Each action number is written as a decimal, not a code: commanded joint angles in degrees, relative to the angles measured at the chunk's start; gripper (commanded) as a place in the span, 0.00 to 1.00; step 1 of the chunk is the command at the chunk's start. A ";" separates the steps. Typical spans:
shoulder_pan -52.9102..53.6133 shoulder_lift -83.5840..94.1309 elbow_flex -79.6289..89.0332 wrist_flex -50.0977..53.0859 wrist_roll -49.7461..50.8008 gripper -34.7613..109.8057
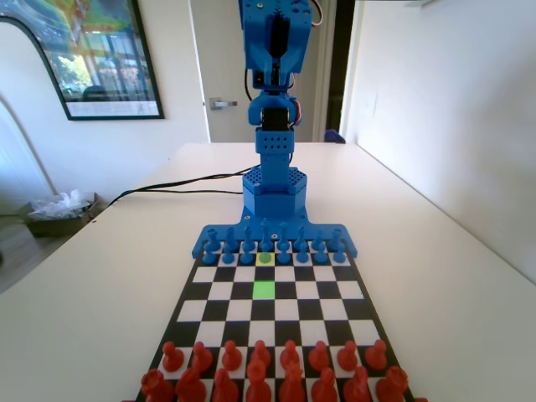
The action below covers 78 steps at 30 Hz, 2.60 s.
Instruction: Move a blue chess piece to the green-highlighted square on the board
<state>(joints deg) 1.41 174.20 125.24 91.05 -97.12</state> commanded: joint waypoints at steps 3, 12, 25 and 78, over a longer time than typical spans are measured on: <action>-0.09 0.79 -0.35 -0.88 -0.35 0.28; 0.00 0.79 -0.35 -0.88 -0.35 0.29; 0.09 0.79 -0.35 -0.79 -0.35 0.29; -1.49 0.62 -7.12 3.25 1.41 0.25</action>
<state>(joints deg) 0.53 174.20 122.08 93.34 -95.54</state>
